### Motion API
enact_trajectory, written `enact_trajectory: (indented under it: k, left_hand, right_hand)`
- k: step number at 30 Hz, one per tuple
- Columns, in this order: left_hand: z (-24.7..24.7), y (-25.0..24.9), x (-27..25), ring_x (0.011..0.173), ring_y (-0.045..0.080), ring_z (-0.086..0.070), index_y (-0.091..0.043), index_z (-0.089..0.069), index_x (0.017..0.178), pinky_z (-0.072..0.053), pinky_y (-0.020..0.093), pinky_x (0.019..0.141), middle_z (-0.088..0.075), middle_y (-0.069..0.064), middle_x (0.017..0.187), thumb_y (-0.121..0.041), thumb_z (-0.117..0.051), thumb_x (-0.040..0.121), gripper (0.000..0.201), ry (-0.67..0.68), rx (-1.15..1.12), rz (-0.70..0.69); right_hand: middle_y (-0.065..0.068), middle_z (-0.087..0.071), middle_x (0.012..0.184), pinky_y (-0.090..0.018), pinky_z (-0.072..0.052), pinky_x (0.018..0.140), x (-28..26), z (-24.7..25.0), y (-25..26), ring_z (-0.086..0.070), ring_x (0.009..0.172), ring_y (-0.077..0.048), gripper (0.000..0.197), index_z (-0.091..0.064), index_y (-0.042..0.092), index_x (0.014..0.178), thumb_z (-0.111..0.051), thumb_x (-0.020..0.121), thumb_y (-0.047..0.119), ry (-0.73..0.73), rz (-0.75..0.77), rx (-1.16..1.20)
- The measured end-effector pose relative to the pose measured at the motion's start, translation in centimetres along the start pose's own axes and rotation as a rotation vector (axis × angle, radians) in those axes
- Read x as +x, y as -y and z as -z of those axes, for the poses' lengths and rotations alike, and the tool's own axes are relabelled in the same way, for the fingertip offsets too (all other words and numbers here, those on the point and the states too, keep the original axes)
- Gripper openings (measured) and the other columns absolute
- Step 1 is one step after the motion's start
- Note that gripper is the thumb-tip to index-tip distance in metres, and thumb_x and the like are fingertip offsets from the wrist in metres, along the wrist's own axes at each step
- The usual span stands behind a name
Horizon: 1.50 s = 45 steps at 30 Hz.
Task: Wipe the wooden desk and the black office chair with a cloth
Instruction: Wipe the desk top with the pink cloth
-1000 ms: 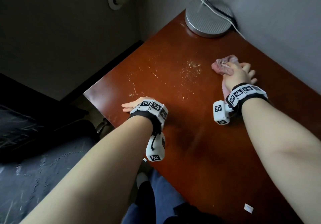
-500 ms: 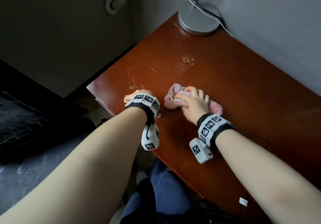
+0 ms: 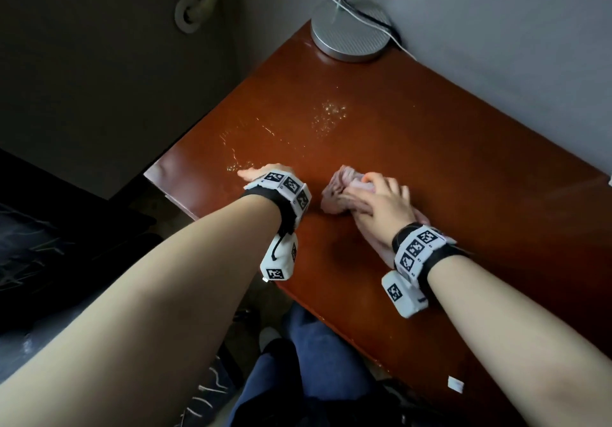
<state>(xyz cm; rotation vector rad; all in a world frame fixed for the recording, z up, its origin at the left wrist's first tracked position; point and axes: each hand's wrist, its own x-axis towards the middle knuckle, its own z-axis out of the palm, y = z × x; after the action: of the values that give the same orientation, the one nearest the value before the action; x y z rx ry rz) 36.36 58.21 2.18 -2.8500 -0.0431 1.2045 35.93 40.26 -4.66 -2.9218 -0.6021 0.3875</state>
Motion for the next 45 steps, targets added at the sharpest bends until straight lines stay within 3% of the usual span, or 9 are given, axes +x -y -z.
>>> enact_trajectory:
  k: [3,6,10,12,19,27,36,40,45]
  left_hand:
    - [0.0,-0.4,2.2,0.144,0.039,-0.011,-0.002,-0.009,0.15,-0.012,0.052,0.117,-0.008,0.021,0.157,-0.041,-0.047,0.096,0.076,-0.046,0.099,0.187]
    - [0.2,-0.8,3.6,0.146,0.034,0.001,-0.004,0.003,0.15,-0.004,0.047,0.118,0.006,0.017,0.158,-0.028,-0.043,0.097,0.074,-0.134,0.1,0.05]
    - [1.3,-1.0,5.2,0.146,0.026,0.009,-0.011,0.002,0.152,0.0,0.041,0.119,0.012,0.009,0.158,-0.008,-0.048,0.093,0.077,-0.168,0.06,-0.12]
    - [1.8,-1.5,6.1,0.146,0.023,0.011,-0.012,0.002,0.152,0.002,0.039,0.118,0.013,0.007,0.158,-0.007,-0.05,0.091,0.08,-0.177,0.061,-0.205]
    - [3.5,-4.5,9.6,0.146,0.019,0.012,-0.013,0.005,0.151,0.008,0.035,0.116,0.011,0.004,0.159,-0.058,-0.058,0.084,0.103,-0.173,0.133,-0.365]
    - [4.7,-4.9,13.0,0.145,0.02,0.015,-0.013,0.015,0.149,0.01,0.035,0.115,0.019,0.003,0.157,-0.071,-0.06,0.072,0.122,-0.147,0.154,-0.41]
    - [4.2,-3.2,15.0,0.146,0.015,0.009,-0.016,0.002,0.152,0.011,0.031,0.114,0.01,0.0,0.159,-0.067,-0.062,0.074,0.114,-0.217,0.013,-0.559]
    - [4.3,-3.1,15.4,0.146,0.015,0.006,-0.015,0.0,0.152,0.008,0.033,0.116,0.008,0.0,0.159,-0.067,-0.06,0.075,0.11,-0.232,0.033,-0.584]
    - [4.4,-3.2,15.3,0.146,0.017,0.006,-0.014,0.0,0.152,0.005,0.034,0.118,0.008,0.002,0.159,-0.066,-0.06,0.076,0.11,-0.22,0.07,-0.567]
  right_hand:
    - [0.0,-0.037,0.134,-0.039,-0.029,0.094,1.2,0.5,-2.6,-0.036,0.113,-0.025,0.04,-0.047,0.042,0.131,-0.051,0.092,0.035,-0.046,-0.164,-0.017]
    - [-0.005,-0.038,0.132,-0.039,-0.033,0.094,2.4,1.0,-5.6,-0.037,0.114,-0.027,0.041,-0.046,0.042,0.132,-0.053,0.091,0.041,-0.103,-0.33,-0.012]
    - [-0.013,-0.033,0.135,-0.044,-0.035,0.095,4.1,2.2,-9.9,-0.036,0.119,-0.033,0.046,-0.04,0.038,0.137,-0.052,0.092,0.041,-0.12,-0.599,0.026]
    - [-0.015,-0.031,0.136,-0.046,-0.035,0.095,5.0,2.6,-11.3,-0.035,0.12,-0.035,0.047,-0.037,0.036,0.139,-0.051,0.094,0.038,-0.119,-0.693,0.036]
    - [-0.02,-0.021,0.147,-0.05,-0.034,0.099,9.4,3.5,-13.8,-0.029,0.128,-0.039,0.045,-0.035,0.022,0.138,-0.049,0.096,0.03,-0.151,-0.843,0.056]
    - [-0.02,-0.026,0.142,-0.05,-0.034,0.096,15.2,5.0,-17.7,-0.031,0.125,-0.039,0.045,-0.037,0.017,0.136,-0.049,0.095,0.029,-0.216,-0.822,0.023]
    - [-0.02,-0.028,0.144,-0.048,-0.031,0.1,21.8,6.4,-18.2,-0.031,0.127,-0.038,0.046,-0.038,0.017,0.137,-0.048,0.094,0.031,-0.261,-0.826,-0.005]
    - [-0.019,-0.032,0.139,-0.047,-0.03,0.099,23.9,6.8,-17.2,-0.033,0.125,-0.036,0.046,-0.041,0.02,0.136,-0.05,0.092,0.031,-0.245,-0.726,-0.028]
    - [-0.015,-0.036,0.137,-0.046,-0.028,0.101,26.3,7.2,-14.4,-0.035,0.123,-0.036,0.044,-0.044,0.029,0.134,-0.051,0.091,0.031,-0.195,-0.449,0.005]
